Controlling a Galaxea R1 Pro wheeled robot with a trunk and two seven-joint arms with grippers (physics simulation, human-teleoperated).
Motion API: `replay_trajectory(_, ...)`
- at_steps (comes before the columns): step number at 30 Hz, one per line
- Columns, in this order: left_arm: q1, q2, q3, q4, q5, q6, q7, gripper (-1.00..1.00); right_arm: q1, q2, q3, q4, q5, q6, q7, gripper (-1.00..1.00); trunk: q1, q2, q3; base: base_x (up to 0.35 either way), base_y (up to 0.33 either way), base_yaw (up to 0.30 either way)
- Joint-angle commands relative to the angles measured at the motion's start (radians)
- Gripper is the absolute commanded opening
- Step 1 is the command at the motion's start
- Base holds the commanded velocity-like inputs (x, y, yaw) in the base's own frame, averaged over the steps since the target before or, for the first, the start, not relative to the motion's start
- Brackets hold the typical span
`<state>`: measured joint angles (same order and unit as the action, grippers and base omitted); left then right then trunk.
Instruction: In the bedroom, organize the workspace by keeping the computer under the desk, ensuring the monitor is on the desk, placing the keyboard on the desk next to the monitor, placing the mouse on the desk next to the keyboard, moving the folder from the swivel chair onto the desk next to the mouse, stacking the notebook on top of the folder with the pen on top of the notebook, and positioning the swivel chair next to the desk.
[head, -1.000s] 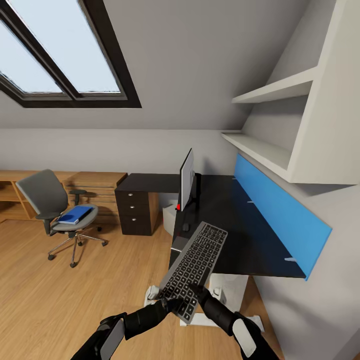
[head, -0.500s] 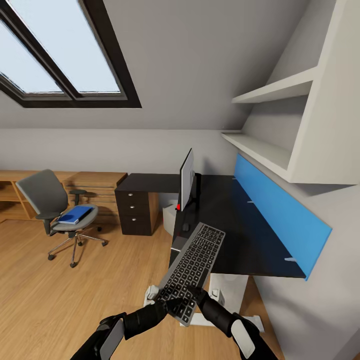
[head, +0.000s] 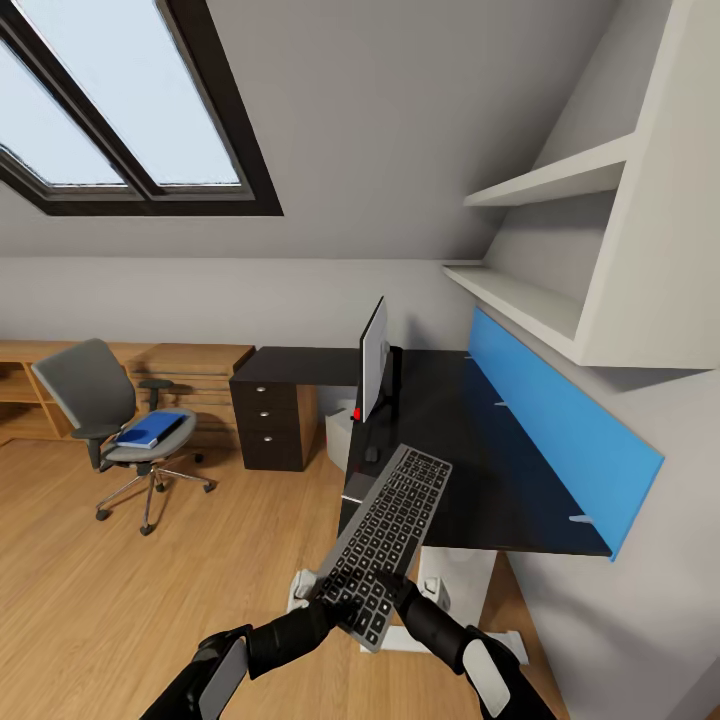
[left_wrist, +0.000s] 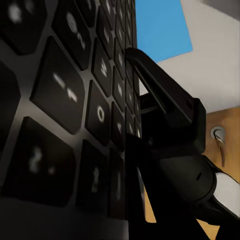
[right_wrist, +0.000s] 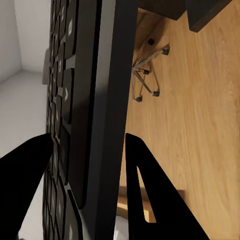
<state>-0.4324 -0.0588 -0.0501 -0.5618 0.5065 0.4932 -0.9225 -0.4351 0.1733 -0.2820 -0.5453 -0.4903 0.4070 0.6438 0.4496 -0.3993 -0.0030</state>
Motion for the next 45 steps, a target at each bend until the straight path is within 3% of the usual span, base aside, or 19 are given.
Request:
replay_trajectory(1, 0.000, 0.001, 0.000, 0.002, -0.007, -0.008, 0.019, -1.00, -0.001, 0.001, -0.002, -0.001, -0.014, 0.018, 0.005, -1.00, 0.000, -0.001, 0.000, 0.000, 0.000, 0.000)
replay_trajectory(35, 0.000, 0.005, 0.001, 0.003, -0.006, -0.008, 0.019, -1.00, -0.001, 0.001, -0.002, -0.001, -0.016, 0.018, 0.005, -1.00, 0.000, -0.001, 0.000, 0.000, 0.000, 0.000)
replay_trajectory(36, 0.000, 0.005, 0.001, 0.003, -0.006, -0.008, 0.019, -1.00, -0.001, 0.001, -0.002, -0.001, -0.016, 0.018, 0.004, 1.00, 0.000, -0.001, 0.000, 0.000, 0.000, 0.000)
replay_trajectory(45, 0.000, 0.011, 0.001, 0.003, -0.006, -0.008, 0.017, -1.00, -0.001, 0.001, -0.002, -0.002, -0.016, 0.018, 0.004, 1.00, 0.000, -0.001, 0.000, 0.000, 0.000, 0.000)
